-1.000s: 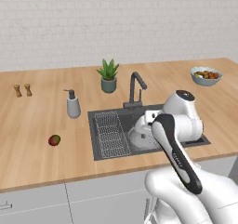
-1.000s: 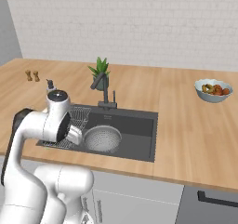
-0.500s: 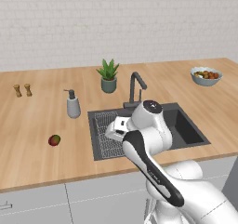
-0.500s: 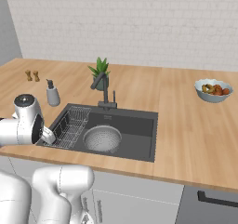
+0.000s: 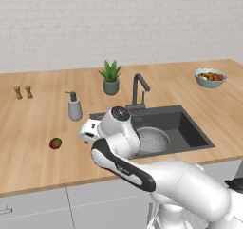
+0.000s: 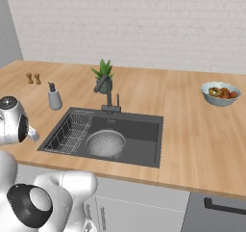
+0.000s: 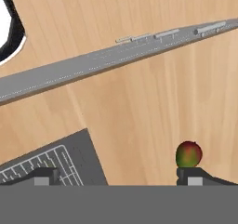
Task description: Put the colander in the sink, put the mango in the colander, and turn on the sink faucet and pour water over the colander.
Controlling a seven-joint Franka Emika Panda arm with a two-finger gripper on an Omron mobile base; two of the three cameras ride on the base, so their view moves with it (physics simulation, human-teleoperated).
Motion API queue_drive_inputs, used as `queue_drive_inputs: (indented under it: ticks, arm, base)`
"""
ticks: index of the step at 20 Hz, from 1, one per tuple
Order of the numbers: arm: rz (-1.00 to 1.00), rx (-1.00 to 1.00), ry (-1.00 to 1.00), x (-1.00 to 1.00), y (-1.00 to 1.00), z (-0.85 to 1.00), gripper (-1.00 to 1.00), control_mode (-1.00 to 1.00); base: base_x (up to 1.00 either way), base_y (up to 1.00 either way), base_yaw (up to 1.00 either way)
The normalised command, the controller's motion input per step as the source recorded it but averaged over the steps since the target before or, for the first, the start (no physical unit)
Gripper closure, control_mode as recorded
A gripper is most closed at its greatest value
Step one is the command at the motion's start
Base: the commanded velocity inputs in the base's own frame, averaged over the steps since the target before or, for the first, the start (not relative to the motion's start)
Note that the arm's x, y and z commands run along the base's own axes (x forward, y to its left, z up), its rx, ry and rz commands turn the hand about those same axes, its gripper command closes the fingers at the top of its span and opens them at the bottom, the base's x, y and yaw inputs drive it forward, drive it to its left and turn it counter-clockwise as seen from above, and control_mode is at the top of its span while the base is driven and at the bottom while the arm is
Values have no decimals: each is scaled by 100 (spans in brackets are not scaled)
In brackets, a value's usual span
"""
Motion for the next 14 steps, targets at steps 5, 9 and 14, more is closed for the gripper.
queue_drive_inputs:
  ticks: [5, 9, 14]
  arm:
    - [0, 0, 5, 49, 78, 4, -100, -100]
    - [0, 0, 7, 34, 68, 0, -100, -100]
    - [0, -1, 5, 25, 61, 0, -100, -100]
  base:
    - [0, 0, 0]
    - [0, 0, 0]
    - [0, 0, 0]
